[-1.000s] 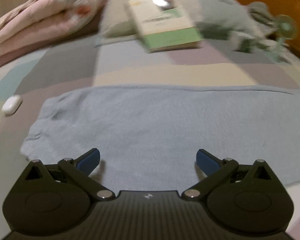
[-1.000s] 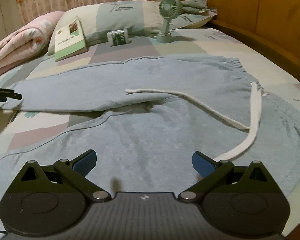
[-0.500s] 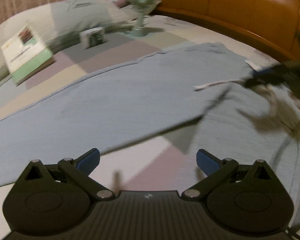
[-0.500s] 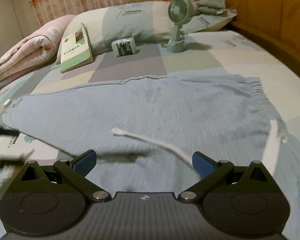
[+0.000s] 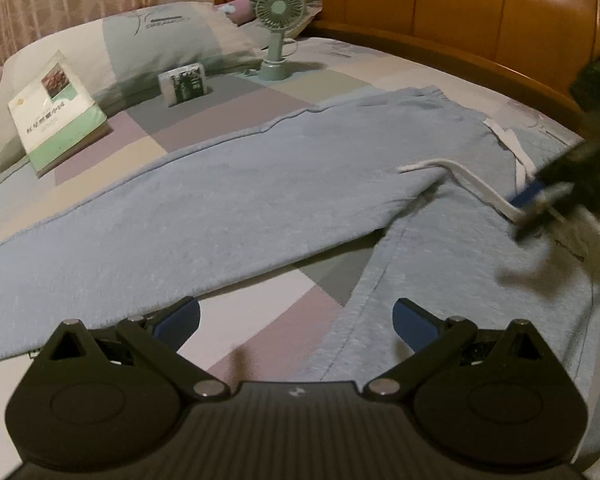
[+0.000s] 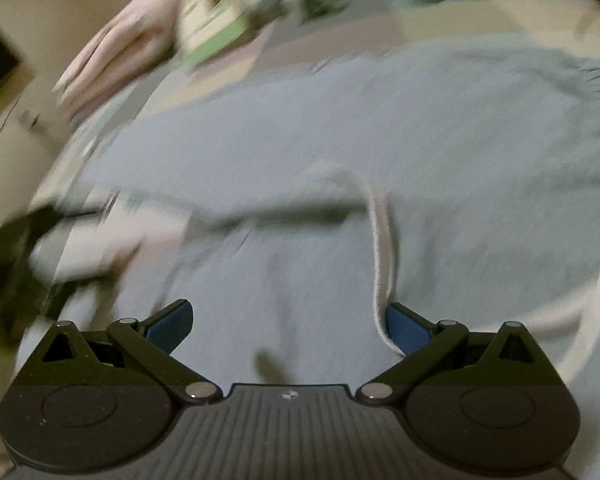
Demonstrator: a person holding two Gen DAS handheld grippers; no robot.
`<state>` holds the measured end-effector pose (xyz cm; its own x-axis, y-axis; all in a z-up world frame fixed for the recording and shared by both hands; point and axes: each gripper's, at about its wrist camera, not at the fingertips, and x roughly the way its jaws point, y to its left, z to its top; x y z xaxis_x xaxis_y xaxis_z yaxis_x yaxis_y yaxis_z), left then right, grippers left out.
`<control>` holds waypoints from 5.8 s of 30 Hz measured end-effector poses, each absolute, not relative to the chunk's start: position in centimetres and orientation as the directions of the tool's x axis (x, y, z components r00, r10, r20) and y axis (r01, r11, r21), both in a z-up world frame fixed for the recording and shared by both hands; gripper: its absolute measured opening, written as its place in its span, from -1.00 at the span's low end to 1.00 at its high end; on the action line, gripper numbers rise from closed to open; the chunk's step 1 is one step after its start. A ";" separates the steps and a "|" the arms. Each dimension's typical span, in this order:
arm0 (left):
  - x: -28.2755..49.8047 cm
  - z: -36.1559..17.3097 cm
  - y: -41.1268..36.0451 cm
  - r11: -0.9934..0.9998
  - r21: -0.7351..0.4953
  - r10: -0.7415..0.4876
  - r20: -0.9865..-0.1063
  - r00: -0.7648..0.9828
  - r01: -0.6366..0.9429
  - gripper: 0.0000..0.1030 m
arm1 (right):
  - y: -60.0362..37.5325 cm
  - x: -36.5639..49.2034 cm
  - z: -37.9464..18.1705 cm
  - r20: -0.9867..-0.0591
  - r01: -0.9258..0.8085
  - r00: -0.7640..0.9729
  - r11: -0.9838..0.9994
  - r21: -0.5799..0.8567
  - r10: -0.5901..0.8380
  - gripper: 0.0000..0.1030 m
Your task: Fold clothes
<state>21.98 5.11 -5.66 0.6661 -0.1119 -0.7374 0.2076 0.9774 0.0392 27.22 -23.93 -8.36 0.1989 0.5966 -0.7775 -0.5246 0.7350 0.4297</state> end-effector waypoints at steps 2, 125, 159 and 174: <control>22.0 -5.7 4.9 0.978 0.043 -0.108 -0.737 0.668 0.205 0.98 | -23.8 26.1 -8.2 -0.796 -0.549 0.167 0.725 0.415 0.582 1.00; 23.2 -7.5 -11.7 0.916 0.049 -0.202 -0.802 0.562 0.398 0.98 | -41.1 31.3 -7.8 -0.798 -0.162 0.602 0.972 -0.171 -0.040 1.00; 22.3 -10.6 -8.4 0.942 -0.017 -0.207 -0.817 0.538 0.336 0.99 | -40.0 26.9 -10.5 -0.825 -0.269 0.478 0.944 0.189 0.301 1.00; 22.3 -10.7 -8.1 0.937 -0.013 -0.216 -0.810 0.546 0.350 0.99 | -40.2 26.4 -10.5 -0.819 -0.288 0.498 0.945 0.153 0.284 1.00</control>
